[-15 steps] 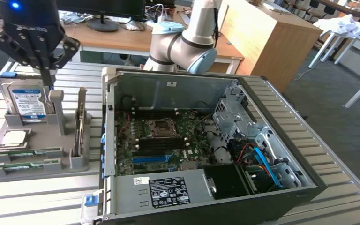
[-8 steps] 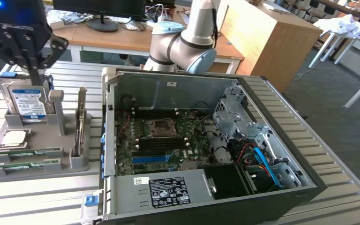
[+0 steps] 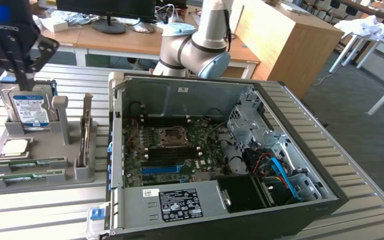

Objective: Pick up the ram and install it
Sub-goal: 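Reach for the ram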

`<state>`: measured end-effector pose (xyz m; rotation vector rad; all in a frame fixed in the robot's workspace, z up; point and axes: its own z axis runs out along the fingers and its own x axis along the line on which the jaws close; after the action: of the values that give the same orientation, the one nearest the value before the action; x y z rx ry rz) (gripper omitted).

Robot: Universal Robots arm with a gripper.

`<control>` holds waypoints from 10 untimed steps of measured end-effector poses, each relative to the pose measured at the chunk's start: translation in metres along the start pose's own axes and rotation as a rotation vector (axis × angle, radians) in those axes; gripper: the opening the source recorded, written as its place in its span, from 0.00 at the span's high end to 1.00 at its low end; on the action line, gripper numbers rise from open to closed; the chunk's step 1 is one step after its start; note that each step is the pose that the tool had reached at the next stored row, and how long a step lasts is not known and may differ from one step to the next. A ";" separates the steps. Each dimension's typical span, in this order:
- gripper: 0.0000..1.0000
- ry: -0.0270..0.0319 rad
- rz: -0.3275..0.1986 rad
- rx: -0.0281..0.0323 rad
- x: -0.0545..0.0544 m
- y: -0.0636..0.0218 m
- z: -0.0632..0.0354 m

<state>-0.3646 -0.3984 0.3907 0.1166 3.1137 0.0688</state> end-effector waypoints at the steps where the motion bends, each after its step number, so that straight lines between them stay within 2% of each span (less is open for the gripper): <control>1: 0.90 0.0000 0.000 0.0000 0.003 -0.0002 0.0000; 7: 0.90 0.0001 0.000 0.0000 0.019 -0.0014 0.0001; 10: 0.90 0.0000 0.000 0.0000 0.020 -0.0015 0.0001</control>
<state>-0.3847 -0.3984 0.3901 0.1166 3.1137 0.0688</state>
